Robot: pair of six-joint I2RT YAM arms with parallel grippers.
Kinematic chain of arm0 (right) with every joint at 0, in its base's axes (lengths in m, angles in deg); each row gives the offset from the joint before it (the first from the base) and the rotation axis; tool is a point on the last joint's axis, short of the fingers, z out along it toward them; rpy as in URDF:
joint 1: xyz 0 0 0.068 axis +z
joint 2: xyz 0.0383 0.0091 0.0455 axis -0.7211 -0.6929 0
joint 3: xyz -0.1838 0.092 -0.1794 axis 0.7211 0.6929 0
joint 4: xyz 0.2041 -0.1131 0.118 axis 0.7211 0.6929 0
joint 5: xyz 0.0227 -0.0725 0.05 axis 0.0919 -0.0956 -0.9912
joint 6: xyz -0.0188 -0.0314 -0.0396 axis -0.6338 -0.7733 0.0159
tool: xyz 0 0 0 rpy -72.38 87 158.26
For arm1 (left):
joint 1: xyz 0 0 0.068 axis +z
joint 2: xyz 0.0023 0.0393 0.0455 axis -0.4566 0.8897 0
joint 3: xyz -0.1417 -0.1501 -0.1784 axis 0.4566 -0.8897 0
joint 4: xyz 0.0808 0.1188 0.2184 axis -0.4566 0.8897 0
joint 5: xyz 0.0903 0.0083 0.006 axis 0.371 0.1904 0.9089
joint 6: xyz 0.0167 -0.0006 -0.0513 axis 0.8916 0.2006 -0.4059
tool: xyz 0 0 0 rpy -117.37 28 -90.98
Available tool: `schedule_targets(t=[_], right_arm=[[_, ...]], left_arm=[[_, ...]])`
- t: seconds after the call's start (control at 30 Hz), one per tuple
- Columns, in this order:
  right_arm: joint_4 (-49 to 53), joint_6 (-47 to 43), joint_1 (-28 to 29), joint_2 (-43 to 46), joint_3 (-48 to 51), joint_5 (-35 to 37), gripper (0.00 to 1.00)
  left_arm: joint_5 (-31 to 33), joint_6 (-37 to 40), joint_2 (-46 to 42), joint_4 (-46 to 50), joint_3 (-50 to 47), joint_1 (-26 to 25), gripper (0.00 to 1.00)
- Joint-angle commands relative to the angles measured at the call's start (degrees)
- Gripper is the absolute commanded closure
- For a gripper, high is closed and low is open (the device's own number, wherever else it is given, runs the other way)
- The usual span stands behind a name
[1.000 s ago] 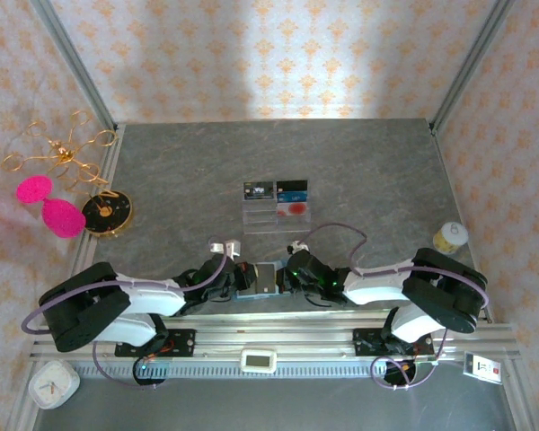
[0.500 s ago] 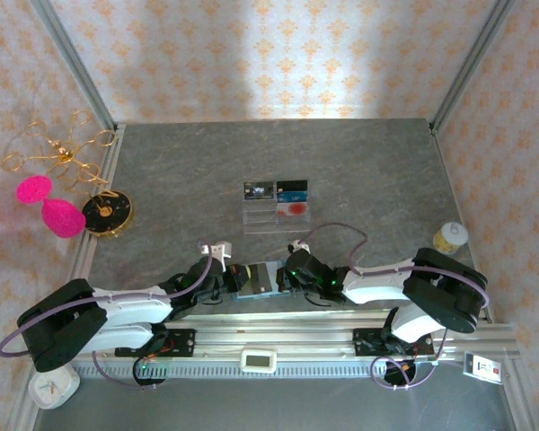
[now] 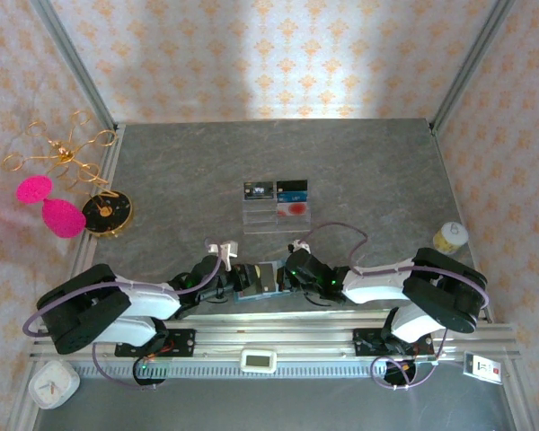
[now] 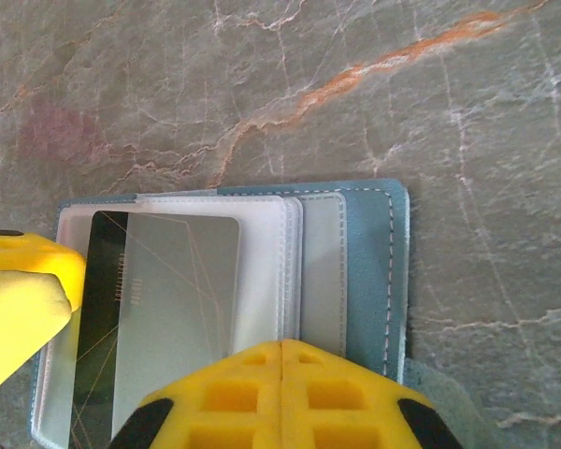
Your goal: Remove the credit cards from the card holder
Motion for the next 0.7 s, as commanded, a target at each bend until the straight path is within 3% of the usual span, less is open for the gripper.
schedule_targets(t=[0.0,0.07,0.13,0.17,0.4,0.67], right_arm=[[2.52,-0.35,-0.15,-1.36,-1.06,0.95,1.00],[2.48,-0.35,-0.12,-1.34,-1.14,1.06,1.00],[2.72,-0.28,-0.11,-1.38,-1.14,1.33,1.00],[2.80,-0.22,-0.11,-1.33,-1.20,1.47,1.00],[4.73,0.75,-0.19,0.68,-0.54,3.69,0.97],[7.10,-1.14,-0.20,5.93,-0.08,6.15,0.77]], left_arm=[[-2.10,-1.22,1.17,-2.72,-0.79,-0.01,0.76],[-2.30,-1.40,1.55,-3.46,-0.96,0.00,0.81],[-2.60,-1.34,1.71,-3.41,-0.94,0.00,0.97],[-2.41,-1.27,1.40,-3.20,-1.06,-0.01,1.00],[-0.04,0.22,-5.87,2.26,-3.06,0.07,1.00],[0.89,0.90,-10.86,5.00,-4.14,0.03,1.00]])
